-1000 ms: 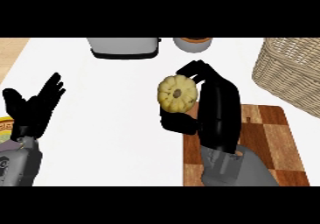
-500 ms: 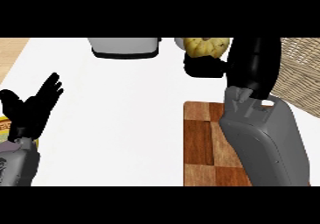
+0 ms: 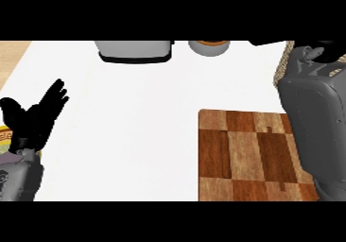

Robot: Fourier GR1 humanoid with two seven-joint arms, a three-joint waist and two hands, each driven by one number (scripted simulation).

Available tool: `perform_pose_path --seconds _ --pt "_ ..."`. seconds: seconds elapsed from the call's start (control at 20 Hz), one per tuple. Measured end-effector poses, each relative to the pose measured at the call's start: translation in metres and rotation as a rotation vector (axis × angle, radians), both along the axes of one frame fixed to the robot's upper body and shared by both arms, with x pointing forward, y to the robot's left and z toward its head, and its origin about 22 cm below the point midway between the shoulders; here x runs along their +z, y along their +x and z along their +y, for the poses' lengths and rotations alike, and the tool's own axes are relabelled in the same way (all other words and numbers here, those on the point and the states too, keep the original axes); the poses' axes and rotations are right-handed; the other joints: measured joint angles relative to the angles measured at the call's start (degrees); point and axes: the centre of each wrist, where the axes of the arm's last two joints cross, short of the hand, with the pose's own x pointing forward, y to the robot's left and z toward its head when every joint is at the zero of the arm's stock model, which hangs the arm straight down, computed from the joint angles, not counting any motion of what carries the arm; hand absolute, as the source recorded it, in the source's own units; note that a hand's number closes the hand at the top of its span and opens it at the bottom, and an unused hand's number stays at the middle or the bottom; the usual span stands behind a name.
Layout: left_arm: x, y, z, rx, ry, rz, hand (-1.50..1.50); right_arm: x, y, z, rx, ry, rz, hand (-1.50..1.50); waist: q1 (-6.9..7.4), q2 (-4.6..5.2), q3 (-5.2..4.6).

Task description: Pick the squash from the cutting board and place it in the basket

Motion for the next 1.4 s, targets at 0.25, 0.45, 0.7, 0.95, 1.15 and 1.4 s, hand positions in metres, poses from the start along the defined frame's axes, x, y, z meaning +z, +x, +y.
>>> perform_pose_path --seconds 0.25,0.45,0.7,0.95,1.15,1.4 --pt "0.002 0.001 -0.001 0.005 -0.002 0.004 0.0 -0.003 0.016 -0.044 -0.081 -0.014 0.01 1.5 0.01 -0.01 0.03" --pt "0.002 0.001 0.001 0.002 -0.006 -0.001 0.0 -0.021 0.022 -0.088 -0.104 -0.01 0.017 1.5 -0.07 0.0 0.03" --pt "0.01 0.001 -0.006 -0.003 -0.006 0.0 0.0 -0.039 0.025 -0.126 -0.113 -0.018 0.026 1.5 -0.01 -0.03 0.05" --pt "0.006 0.0 -0.002 -0.004 -0.003 0.001 0.0 -0.064 0.029 -0.155 -0.106 0.012 0.014 1.5 0.06 0.02 0.04" --pt "0.005 0.001 -0.004 -0.006 -0.007 0.003 0.0 -0.078 0.026 -0.18 -0.195 0.039 -0.019 -1.5 0.12 0.07 0.03" --pt "0.003 0.004 -0.005 -0.01 -0.007 0.001 0.0 -0.098 0.038 -0.199 -0.262 0.08 -0.017 -1.5 0.41 0.18 0.06"
